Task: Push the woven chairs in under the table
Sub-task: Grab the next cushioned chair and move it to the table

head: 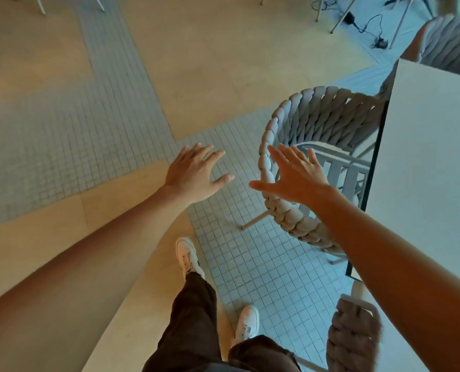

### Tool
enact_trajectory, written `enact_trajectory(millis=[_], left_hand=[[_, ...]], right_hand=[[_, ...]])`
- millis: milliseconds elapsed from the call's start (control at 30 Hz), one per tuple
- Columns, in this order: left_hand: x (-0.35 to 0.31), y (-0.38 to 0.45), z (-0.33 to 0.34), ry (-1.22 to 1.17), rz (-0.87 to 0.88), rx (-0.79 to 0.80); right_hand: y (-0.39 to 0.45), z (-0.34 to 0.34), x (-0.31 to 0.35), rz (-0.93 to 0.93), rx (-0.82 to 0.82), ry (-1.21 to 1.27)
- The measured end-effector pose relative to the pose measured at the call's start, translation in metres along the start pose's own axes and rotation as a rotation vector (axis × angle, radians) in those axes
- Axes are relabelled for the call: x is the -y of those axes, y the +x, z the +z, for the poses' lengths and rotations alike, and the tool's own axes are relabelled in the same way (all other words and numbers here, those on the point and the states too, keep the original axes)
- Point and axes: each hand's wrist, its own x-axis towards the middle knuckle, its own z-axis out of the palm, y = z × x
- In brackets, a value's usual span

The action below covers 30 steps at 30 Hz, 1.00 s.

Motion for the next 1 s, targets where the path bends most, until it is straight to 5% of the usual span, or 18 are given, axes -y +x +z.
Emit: enact_trajectory(millis=[533, 1000], left_hand=[[0.151, 0.262, -0.061, 0.034, 0.260, 0.052], [0.178, 0.475, -0.080, 0.084, 0.384, 0.054]], right_hand=[[0.232, -0.055, 0.008, 0.249, -0.018, 0.042], [0.400, -0.081, -0.064, 0.354, -0.002, 0.127]])
